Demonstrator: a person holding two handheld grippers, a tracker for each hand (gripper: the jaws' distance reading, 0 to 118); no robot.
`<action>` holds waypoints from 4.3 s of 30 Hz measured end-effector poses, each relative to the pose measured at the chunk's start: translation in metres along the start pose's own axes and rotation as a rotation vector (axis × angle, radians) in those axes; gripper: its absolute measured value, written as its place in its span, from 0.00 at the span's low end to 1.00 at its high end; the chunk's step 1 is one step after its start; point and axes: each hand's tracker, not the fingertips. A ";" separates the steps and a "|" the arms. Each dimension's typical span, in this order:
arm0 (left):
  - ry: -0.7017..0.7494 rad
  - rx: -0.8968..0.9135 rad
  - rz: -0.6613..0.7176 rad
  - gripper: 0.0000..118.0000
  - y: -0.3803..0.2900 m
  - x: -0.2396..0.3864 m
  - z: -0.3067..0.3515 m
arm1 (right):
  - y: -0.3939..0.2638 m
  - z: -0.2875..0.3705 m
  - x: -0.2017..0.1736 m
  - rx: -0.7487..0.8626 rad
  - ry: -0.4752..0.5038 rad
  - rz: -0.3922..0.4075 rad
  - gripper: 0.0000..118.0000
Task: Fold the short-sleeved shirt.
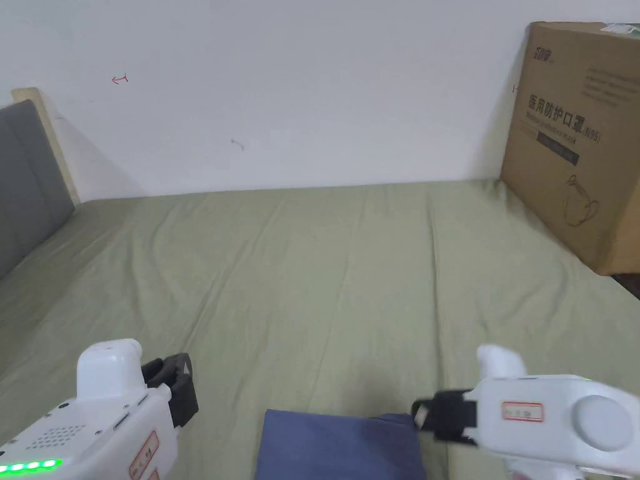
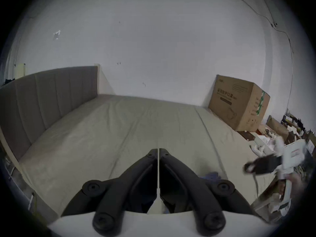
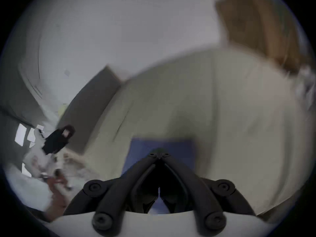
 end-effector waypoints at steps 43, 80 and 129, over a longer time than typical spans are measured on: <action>-0.517 -0.558 0.326 0.19 -0.063 -0.043 -0.111 | -0.028 -0.005 0.038 0.019 -0.008 -0.087 0.00; -0.141 -0.247 -0.106 0.01 0.085 -0.021 -0.028 | 0.010 0.086 -0.074 0.343 -0.398 0.376 0.00; -0.053 0.397 -0.168 1.00 0.062 0.123 0.066 | -0.034 0.141 -0.130 1.080 -0.581 0.622 1.00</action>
